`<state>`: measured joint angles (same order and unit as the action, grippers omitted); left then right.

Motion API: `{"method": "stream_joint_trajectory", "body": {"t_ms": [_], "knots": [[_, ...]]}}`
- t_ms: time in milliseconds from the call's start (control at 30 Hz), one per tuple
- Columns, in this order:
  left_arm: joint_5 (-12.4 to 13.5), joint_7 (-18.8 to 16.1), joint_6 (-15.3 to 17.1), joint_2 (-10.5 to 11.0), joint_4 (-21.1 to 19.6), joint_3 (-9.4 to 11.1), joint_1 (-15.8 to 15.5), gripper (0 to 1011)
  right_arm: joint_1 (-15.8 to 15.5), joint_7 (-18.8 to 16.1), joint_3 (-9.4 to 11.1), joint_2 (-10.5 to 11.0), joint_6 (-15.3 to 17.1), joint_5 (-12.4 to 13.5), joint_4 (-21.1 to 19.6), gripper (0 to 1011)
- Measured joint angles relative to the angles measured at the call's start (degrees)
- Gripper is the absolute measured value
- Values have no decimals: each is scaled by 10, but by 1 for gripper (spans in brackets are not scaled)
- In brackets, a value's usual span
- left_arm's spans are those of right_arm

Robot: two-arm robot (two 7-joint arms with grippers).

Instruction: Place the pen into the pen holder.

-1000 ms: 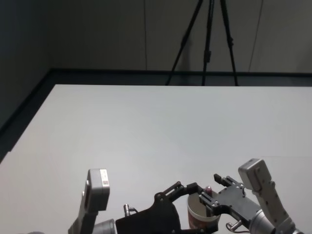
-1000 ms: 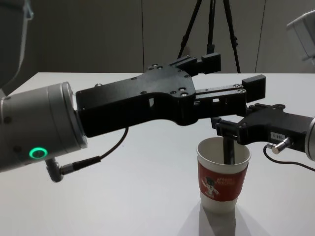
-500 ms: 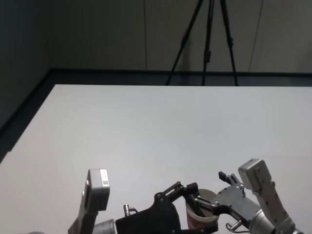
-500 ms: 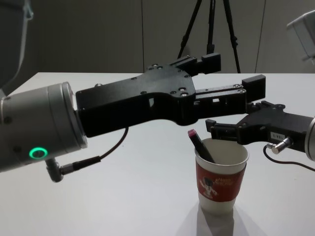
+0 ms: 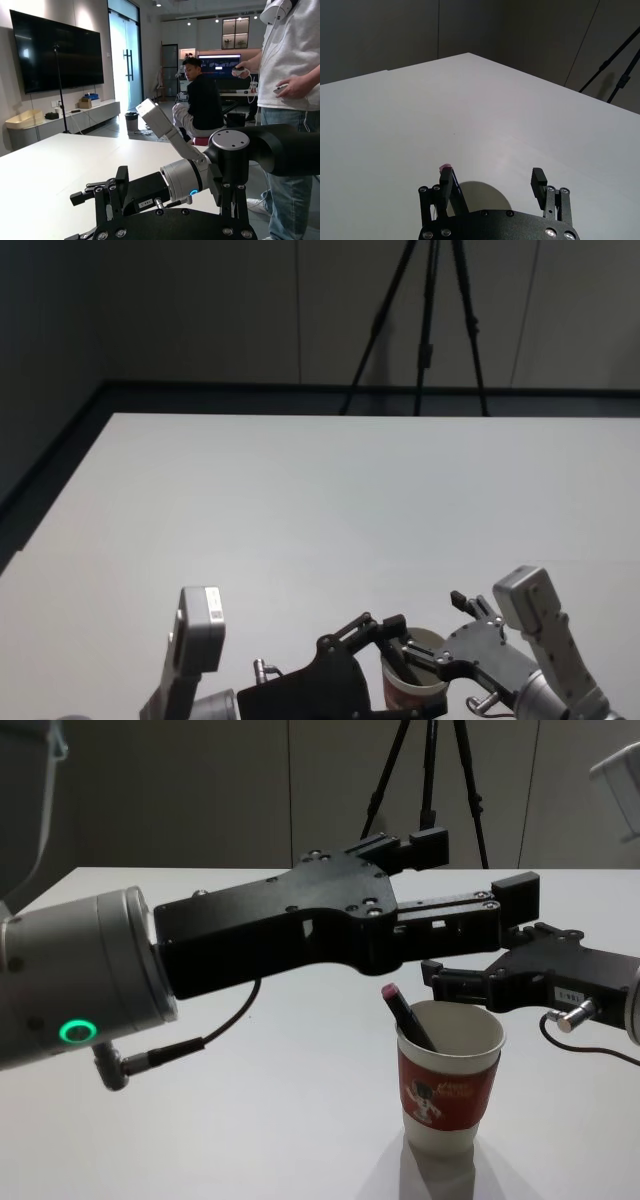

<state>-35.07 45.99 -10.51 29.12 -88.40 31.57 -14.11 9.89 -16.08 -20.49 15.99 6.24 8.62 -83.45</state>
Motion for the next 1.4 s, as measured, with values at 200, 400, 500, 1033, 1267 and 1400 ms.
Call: {"method": "stream_joint_trajectory", "body": {"t_ms": [200, 400, 500, 1033, 1267, 1400], "knots": [[0, 0, 0, 0, 0, 0, 0, 1001, -2, -2, 3, 0, -4, -1, -1, 1001], [0, 0, 0, 0, 0, 0, 0, 1001, -2, -3, 3, 0, -3, -1, -1, 1001], [1, -2, 0, 0, 0, 0, 0, 1001, -2, -2, 2, 1, -3, -1, -1, 1001], [42, -97, 7, 11, 15, -12, 5, 1001, 4, 62, -18, 67, -49, 20, 8, 1001], [64, -147, 12, 17, 23, -18, 8, 1001, 8, 98, -29, 104, -75, 33, 13, 1001], [76, -176, 14, 20, 28, -21, 10, 1001, 10, 122, -37, 129, -93, 41, 17, 1001]]}}
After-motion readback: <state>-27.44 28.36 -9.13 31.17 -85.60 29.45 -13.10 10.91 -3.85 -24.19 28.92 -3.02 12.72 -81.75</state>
